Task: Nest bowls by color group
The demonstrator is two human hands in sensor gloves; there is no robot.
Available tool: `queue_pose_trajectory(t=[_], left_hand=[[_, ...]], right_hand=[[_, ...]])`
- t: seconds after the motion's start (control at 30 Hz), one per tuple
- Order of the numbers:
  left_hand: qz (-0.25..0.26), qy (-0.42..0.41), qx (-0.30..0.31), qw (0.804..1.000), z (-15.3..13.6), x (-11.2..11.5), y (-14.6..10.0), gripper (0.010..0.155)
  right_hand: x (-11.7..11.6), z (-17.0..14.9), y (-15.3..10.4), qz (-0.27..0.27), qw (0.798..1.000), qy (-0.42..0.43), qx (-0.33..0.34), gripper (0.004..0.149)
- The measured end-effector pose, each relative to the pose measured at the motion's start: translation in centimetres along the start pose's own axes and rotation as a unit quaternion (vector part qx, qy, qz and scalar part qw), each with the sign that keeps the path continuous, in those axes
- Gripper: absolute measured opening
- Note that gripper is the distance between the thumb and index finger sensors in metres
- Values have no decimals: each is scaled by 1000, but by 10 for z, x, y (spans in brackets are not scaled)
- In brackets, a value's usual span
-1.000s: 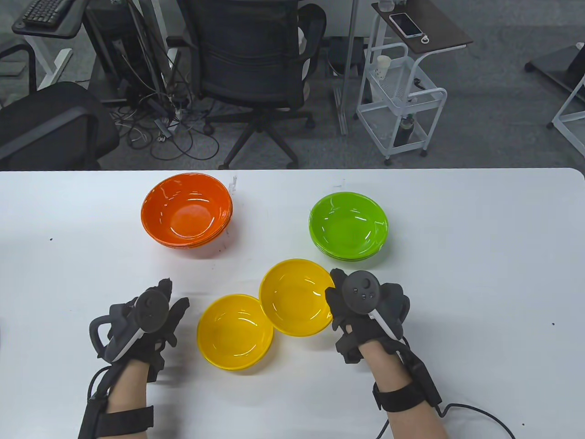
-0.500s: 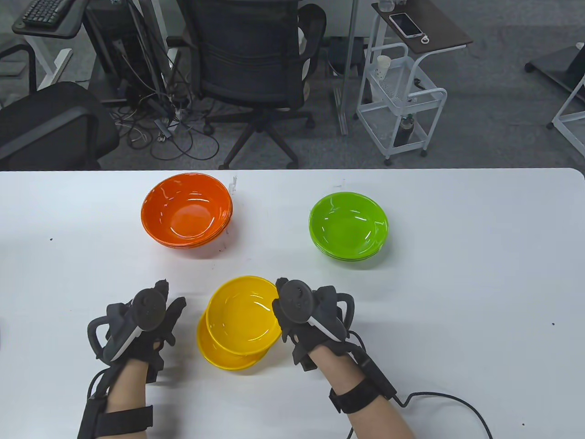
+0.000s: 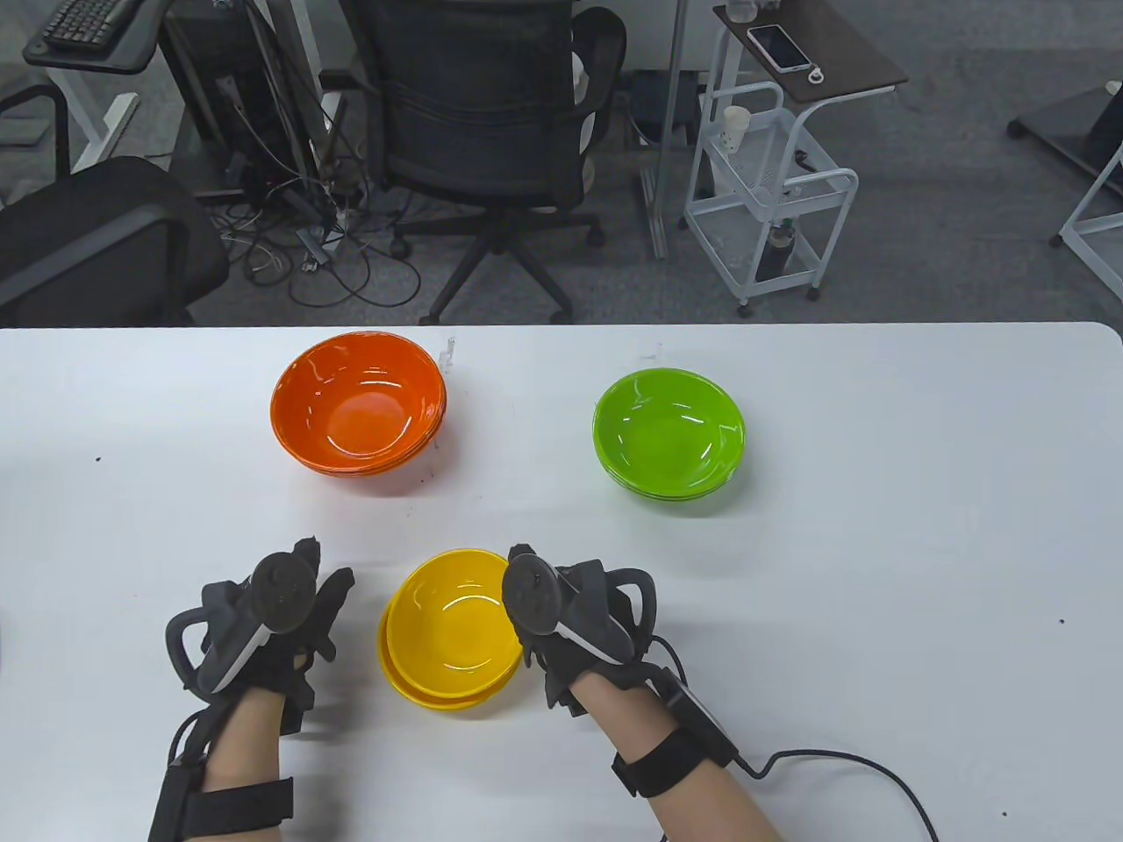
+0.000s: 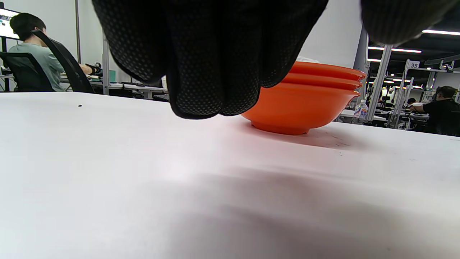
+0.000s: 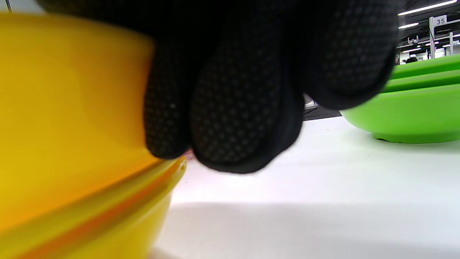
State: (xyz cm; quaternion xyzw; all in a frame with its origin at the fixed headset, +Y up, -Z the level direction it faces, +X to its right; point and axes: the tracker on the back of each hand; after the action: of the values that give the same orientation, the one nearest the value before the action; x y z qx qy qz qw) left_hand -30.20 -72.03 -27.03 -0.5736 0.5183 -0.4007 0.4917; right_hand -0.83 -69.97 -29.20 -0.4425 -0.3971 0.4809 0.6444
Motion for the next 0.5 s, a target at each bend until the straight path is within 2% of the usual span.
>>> queue_pose_trajectory(t=[0.3,0.5], left_hand=[[-1,1,-6,1000,-1,0,0,69],[1,-1,-11,1000,-1,0,0,69]], right_hand=[[1,2,-4,-15,999,-32,11,50],[5,-4,-4,-6,1000,-22,3,54]])
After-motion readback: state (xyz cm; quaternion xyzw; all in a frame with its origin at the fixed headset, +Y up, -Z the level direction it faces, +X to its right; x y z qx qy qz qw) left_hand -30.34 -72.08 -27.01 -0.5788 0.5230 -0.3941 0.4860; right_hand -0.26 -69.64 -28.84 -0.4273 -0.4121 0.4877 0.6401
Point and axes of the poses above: the tracker on the back of each hand, its own z axis roughly to the thumb side, its own y axis roughly from the wrist to the fingertips, x = y × z, and after that the axes turned 1 degree about -y, right-handed
